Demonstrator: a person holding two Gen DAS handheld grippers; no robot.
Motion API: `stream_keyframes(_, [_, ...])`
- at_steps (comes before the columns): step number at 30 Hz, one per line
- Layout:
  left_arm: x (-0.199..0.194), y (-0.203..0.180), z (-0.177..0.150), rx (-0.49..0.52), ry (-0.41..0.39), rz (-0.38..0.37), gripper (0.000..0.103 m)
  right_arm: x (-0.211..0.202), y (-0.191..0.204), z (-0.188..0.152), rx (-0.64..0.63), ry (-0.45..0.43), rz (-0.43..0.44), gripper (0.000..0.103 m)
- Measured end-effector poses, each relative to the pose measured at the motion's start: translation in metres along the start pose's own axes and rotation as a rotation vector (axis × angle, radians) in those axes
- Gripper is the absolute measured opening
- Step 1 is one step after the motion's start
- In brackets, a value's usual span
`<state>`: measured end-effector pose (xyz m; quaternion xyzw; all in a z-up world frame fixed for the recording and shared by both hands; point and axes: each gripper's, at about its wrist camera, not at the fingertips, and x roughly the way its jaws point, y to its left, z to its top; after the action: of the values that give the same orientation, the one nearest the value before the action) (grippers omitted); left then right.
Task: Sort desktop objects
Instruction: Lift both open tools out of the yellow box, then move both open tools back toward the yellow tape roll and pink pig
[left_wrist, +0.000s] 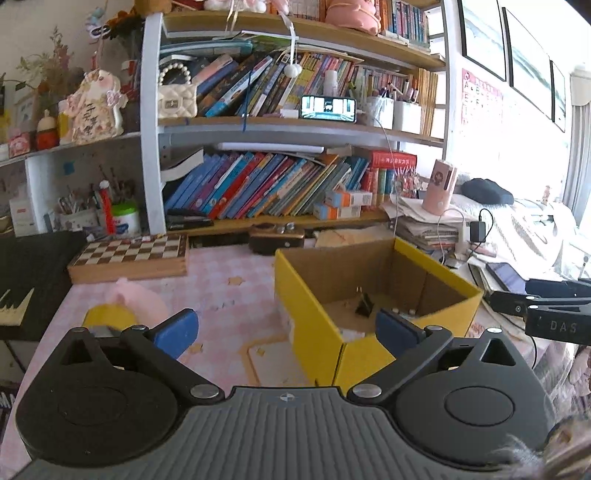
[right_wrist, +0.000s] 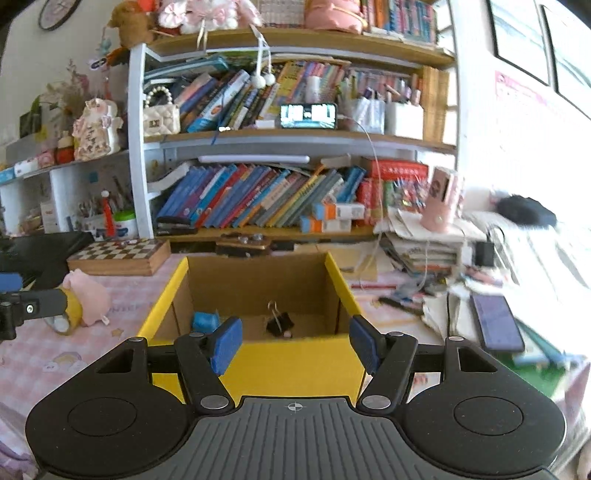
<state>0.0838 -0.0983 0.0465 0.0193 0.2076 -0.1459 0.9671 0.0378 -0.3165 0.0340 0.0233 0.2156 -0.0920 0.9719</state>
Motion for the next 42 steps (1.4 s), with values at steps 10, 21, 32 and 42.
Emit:
stream_keyframes(10, [-0.023, 0.021, -0.035, 0.006, 0.054, -0.007, 0.103, -0.018, 0.037, -0.046, 0.048, 0.114, -0.048, 0.066])
stream_keyframes(21, [-0.035, 0.043, -0.065, -0.014, 0.159, -0.031, 0.103, -0.031, 0.071, -0.070, 0.031, 0.208, -0.033, 0.066])
stream_keyframes(32, [-0.048, 0.062, -0.087, 0.003, 0.236, -0.052, 0.103, -0.040, 0.105, -0.089, 0.028, 0.281, 0.023, 0.066])
stream_keyframes(42, [-0.060, 0.089, -0.096, -0.011, 0.244, -0.014, 0.103, -0.039, 0.140, -0.095, -0.015, 0.307, 0.095, 0.066])
